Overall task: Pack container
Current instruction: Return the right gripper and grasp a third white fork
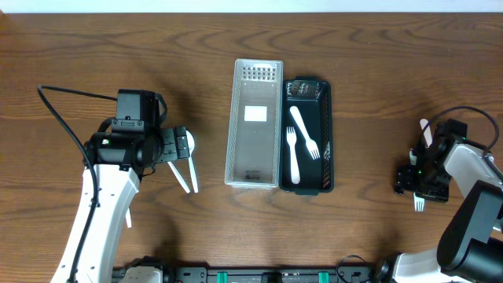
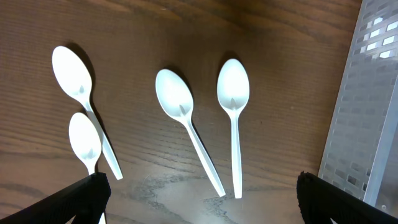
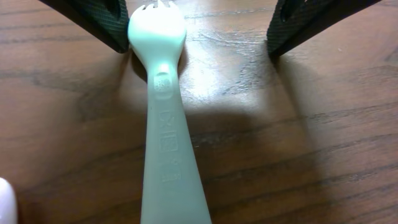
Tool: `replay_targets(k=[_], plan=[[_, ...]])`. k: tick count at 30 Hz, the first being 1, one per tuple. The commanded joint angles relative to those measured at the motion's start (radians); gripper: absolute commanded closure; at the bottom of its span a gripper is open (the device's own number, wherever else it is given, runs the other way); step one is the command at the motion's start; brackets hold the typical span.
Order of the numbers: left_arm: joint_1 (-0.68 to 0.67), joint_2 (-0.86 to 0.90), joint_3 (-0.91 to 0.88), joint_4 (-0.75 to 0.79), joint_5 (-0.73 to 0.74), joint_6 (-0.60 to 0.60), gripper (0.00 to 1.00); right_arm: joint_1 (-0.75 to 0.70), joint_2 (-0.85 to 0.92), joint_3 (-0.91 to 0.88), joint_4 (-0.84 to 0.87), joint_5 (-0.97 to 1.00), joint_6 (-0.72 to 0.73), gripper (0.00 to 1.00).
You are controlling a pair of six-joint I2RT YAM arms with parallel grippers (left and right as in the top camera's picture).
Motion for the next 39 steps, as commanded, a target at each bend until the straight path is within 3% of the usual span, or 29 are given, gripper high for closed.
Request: replay_targets(k=[1, 13, 16, 30, 39], plan=[[-0.002, 0.004, 0.016, 0.0, -0.004, 0.002, 0.02, 0.002, 0.042, -0.042, 0.02, -0.056, -0.008, 0.3], [-0.002, 0.004, 0.016, 0.0, -0.004, 0.002, 0.02, 0.002, 0.042, -0.042, 0.019, -0.122, -0.034, 0.43], [-0.002, 0.004, 0.016, 0.0, -0.004, 0.002, 0.02, 0.002, 0.042, -0.042, 0.018, -0.122, -0.034, 0.6], [-0.002, 0.004, 0.016, 0.0, -0.004, 0.002, 0.02, 0.003, 0.042, -0.042, 0.016, -0.126, -0.034, 0.67], [-0.002, 0.004, 0.016, 0.0, -0.004, 0.002, 0.02, 0.003, 0.042, -0.042, 0.015, -0.146, -0.034, 0.81]])
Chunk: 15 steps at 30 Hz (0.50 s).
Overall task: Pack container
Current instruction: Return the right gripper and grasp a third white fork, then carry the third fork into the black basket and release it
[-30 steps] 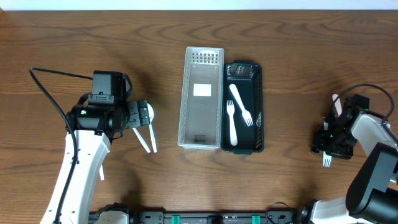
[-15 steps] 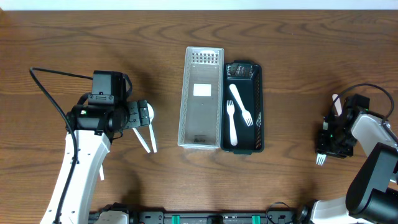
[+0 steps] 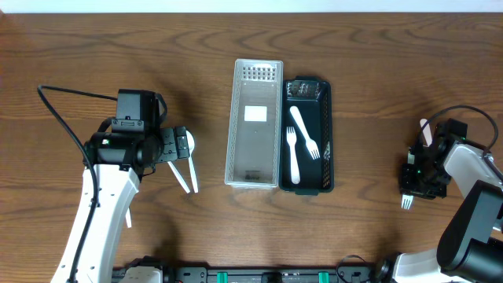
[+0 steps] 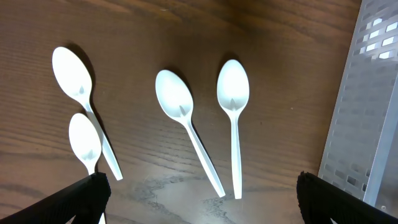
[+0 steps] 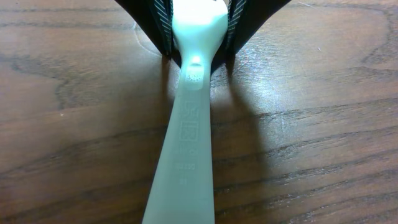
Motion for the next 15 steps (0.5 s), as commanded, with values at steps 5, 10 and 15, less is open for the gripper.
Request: replay_targets(k=[5, 10, 15], plan=[[-0.001, 0.004, 0.016, -0.003, -0.004, 0.002, 0.02, 0.003, 0.042, -0.04, 0.011, -0.107, 0.008, 0.81], [-0.001, 0.004, 0.016, -0.002, -0.004, 0.002, 0.02, 0.003, 0.042, -0.039, 0.031, -0.068, 0.139, 0.82], [-0.001, 0.004, 0.016, -0.002, -0.004, 0.002, 0.02, 0.012, 0.039, -0.01, 0.032, -0.062, 0.169, 0.87]])
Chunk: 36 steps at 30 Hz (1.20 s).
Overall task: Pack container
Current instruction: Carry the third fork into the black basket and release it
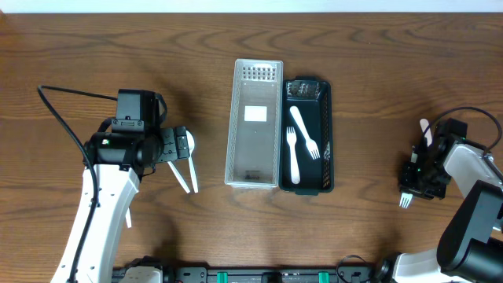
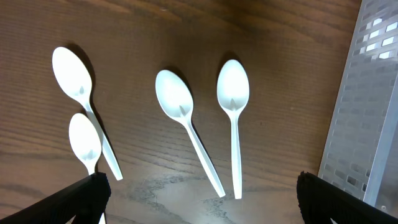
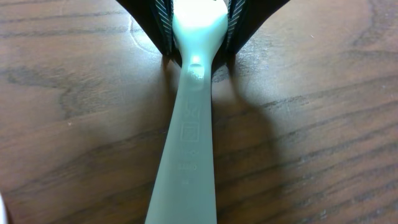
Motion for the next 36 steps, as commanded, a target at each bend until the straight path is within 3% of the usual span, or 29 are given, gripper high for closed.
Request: replay_targets(k=[1, 8, 19, 26, 36], plan=[[-0.001, 0.004, 0.016, -0.002, -0.004, 0.002, 0.02, 0.018, 0.035, 0.003, 0.018, -0.057, 0.049, 0.88], [-0.001, 0.004, 0.016, -0.002, -0.004, 0.002, 0.02, 0.114, -0.023, 0.214, -0.108, -0.058, 0.069, 0.99], [-0.001, 0.004, 0.016, -0.002, -0.004, 0.002, 0.02, 0.484, -0.101, 0.697, -0.362, -0.058, 0.241, 0.99], [-0.001, 0.004, 0.016, -0.003, -0.004, 0.002, 0.02, 0.705, -0.04, 0.7, -0.341, -0.057, 0.304, 0.98], [-0.001, 0.004, 0.016, -0.003, -0.004, 0.002, 0.02, 0.809, 0.249, 0.699, -0.299, -0.058, 0.372, 0.97]])
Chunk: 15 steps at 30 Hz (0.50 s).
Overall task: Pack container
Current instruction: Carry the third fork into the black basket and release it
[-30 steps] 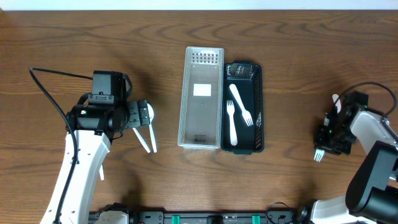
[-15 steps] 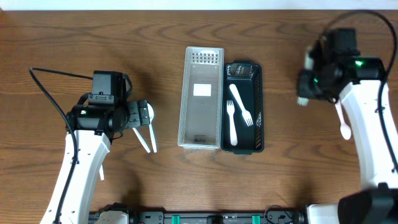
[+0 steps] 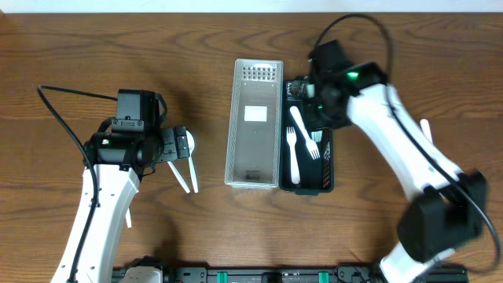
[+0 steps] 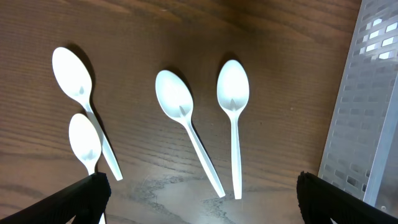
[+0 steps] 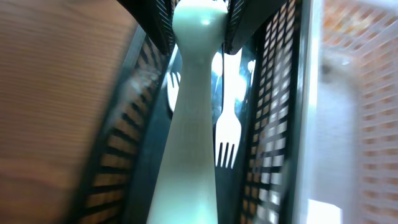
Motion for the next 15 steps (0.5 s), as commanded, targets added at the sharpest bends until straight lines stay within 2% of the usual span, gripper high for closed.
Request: replay_targets(k=[1, 3, 4, 8, 10, 11, 13, 15], plan=[[-0.001, 0.004, 0.016, -0.003, -0.004, 0.002, 0.02, 0.021, 0.077, -0.005, 0.011, 0.002, 0.055, 0.96], [-0.001, 0.004, 0.016, -0.003, -0.004, 0.002, 0.02, 0.024, 0.12, -0.005, 0.022, -0.018, 0.055, 0.9], [-0.001, 0.004, 0.016, -0.003, -0.003, 0.002, 0.02, 0.024, 0.133, -0.005, 0.024, -0.026, 0.054, 0.81], [-0.001, 0.004, 0.016, -0.003, -0.004, 0.002, 0.02, 0.024, 0.15, -0.005, 0.03, -0.033, 0.054, 0.77], [-0.001, 0.004, 0.016, -0.003, -0.004, 0.002, 0.02, 0.024, 0.146, -0.003, 0.039, -0.033, 0.054, 0.64], [-0.001, 0.004, 0.016, -0.003, -0.004, 0.002, 0.02, 0.024, 0.144, 0.0, 0.04, -0.033, 0.053, 0.59], [-0.001, 0.004, 0.016, -0.003, -0.004, 0.002, 0.02, 0.023, 0.138, 0.008, 0.039, -0.033, 0.052, 0.57], [-0.001, 0.004, 0.016, -0.003, -0.004, 0.002, 0.02, 0.021, 0.127, 0.023, 0.028, -0.033, 0.029, 0.45]])
